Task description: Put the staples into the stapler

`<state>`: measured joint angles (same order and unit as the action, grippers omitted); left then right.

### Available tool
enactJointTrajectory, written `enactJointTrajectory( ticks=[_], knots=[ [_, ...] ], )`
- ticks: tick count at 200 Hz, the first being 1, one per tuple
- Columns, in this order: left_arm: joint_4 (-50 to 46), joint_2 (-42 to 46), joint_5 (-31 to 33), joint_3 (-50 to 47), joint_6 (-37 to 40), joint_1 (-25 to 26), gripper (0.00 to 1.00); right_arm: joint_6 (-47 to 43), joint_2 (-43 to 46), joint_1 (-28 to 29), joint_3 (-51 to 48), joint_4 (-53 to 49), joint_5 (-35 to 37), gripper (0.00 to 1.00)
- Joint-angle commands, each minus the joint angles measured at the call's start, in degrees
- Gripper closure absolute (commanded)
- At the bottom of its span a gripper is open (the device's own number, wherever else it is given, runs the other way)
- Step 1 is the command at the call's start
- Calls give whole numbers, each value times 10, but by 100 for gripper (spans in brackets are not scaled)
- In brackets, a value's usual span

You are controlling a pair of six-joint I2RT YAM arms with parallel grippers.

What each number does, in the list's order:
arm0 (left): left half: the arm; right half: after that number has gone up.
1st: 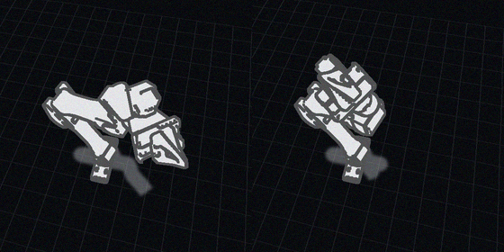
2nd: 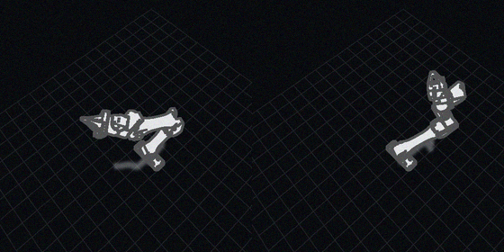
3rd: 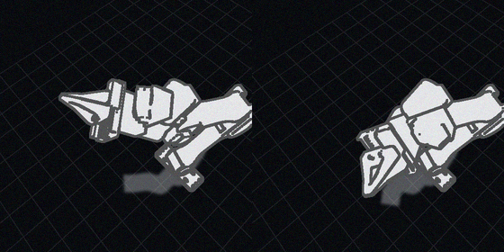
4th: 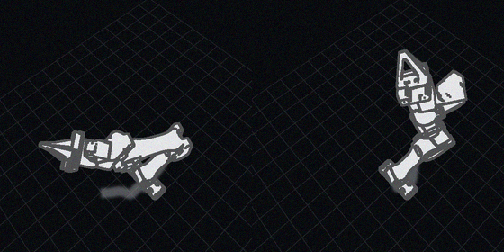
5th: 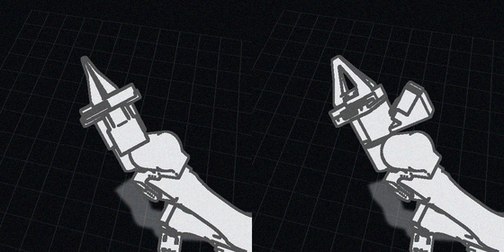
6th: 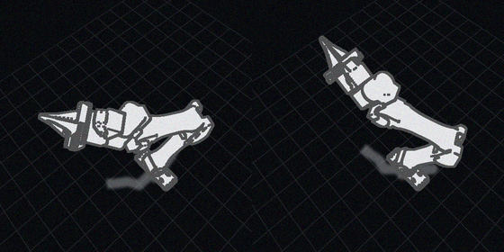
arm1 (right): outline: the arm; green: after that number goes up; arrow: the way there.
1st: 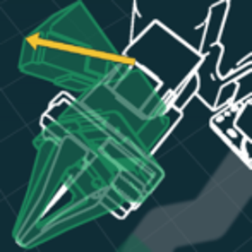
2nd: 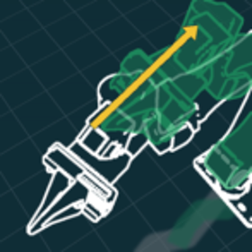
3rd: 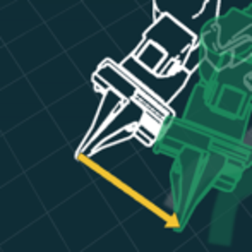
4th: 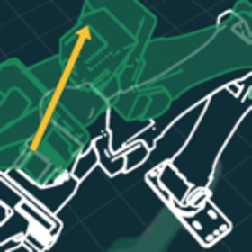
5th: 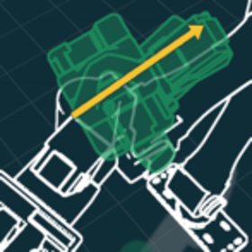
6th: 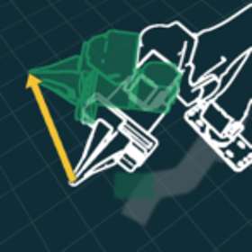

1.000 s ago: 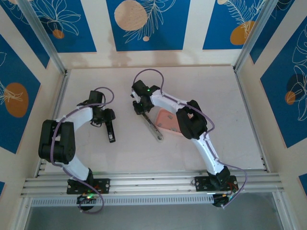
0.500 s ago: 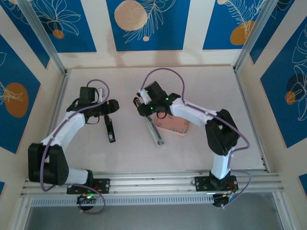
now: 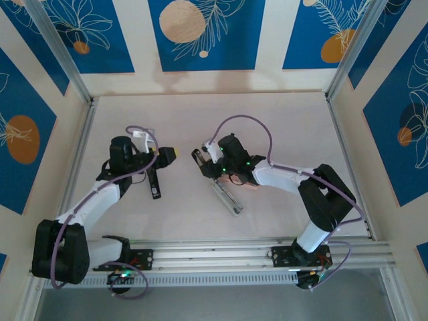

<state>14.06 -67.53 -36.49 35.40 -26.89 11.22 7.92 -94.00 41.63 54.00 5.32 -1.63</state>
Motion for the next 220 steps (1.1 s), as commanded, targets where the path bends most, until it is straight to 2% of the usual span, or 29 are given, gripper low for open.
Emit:
enactJointTrajectory(
  ticks=[1, 35, 66, 96, 146, 183, 208, 220],
  knots=[
    [130, 20, -64, -28, 18, 27, 24, -18, 38, 2, -28, 112, -52, 100],
    [217, 49, -93, -85, 107, 67, 28, -28, 65, 5, -87, 181, -66, 100],
    [212, 74, -118, -116, 219, 103, 29, -27, 91, 5, -131, 235, -86, 100],
    [232, 76, -161, -136, 275, 119, 35, -33, 111, 9, -167, 282, -94, 100],
    [268, 37, -157, -146, 292, 129, 36, -52, 128, 29, -183, 295, -104, 100],
    [293, -8, -133, -134, 249, 128, 36, -51, 138, 42, -201, 292, -92, 100],
    [387, -34, -125, -155, 206, 129, 36, -39, 156, 41, -220, 290, -69, 100],
    [402, -43, -124, -156, 198, 128, 36, -36, 167, 39, -229, 284, -59, 100]
  ],
)
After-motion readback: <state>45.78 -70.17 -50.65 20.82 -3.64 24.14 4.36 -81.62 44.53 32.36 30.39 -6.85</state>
